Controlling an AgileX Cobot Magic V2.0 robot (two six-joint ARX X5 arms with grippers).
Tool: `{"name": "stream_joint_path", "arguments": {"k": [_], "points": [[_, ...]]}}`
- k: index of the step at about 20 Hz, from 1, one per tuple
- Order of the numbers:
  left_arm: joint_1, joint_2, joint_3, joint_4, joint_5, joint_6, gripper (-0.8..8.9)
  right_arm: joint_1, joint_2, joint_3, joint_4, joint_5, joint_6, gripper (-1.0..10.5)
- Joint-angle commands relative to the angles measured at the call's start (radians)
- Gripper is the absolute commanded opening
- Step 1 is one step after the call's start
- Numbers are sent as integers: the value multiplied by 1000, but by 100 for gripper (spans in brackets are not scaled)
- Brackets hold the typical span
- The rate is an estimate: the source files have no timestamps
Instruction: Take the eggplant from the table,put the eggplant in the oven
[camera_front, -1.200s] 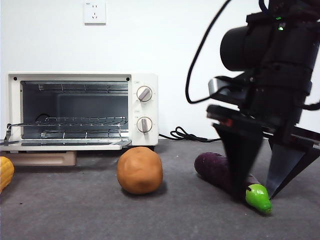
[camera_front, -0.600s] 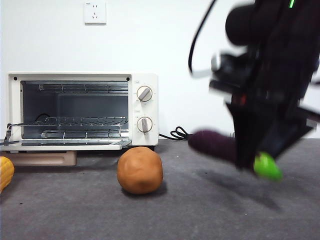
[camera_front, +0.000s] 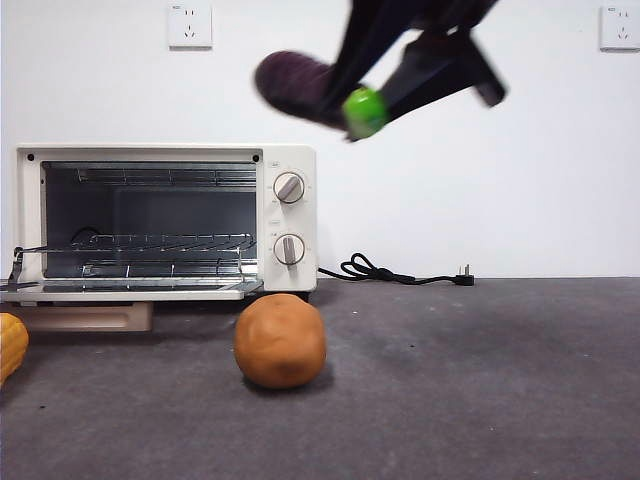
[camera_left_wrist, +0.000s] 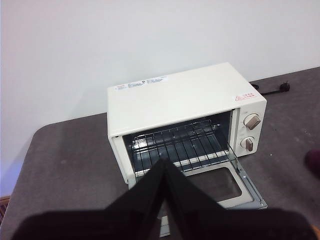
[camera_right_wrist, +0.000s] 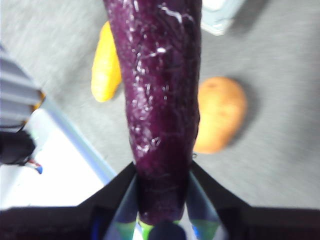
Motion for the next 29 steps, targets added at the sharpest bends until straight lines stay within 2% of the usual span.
{"name": "stream_joint_path", "arguments": {"k": [1, 4, 6, 9, 12, 16, 20, 23, 29], "points": [[2, -2, -4, 5, 4, 4, -5, 40, 110, 63, 16, -23, 6, -16], [2, -2, -4, 1, 4, 4, -5, 69, 256, 173, 50, -76, 42, -16], [2, -2, -4, 1, 4, 4, -5, 75, 358, 265, 83, -149, 92, -16], [2, -2, -4, 0, 4, 4, -5, 75, 510, 434, 97, -180, 183, -16], [2, -2, -4, 1, 4, 4, -5, 75, 640, 592, 152, -267, 318, -16], [0, -3, -4, -3, 4, 4, -5, 75, 779, 761, 278, -293, 536, -16], [-26, -5, -4, -16, 4, 10, -5, 75, 855, 797, 378, -278, 707, -16], [-59, -5, -4, -15, 3, 21, -5, 75, 880, 797, 369, -248, 714, -16], [-122, -5, -4, -15, 3, 31, -5, 74, 882, 797, 415, -40, 873, -16]]}}
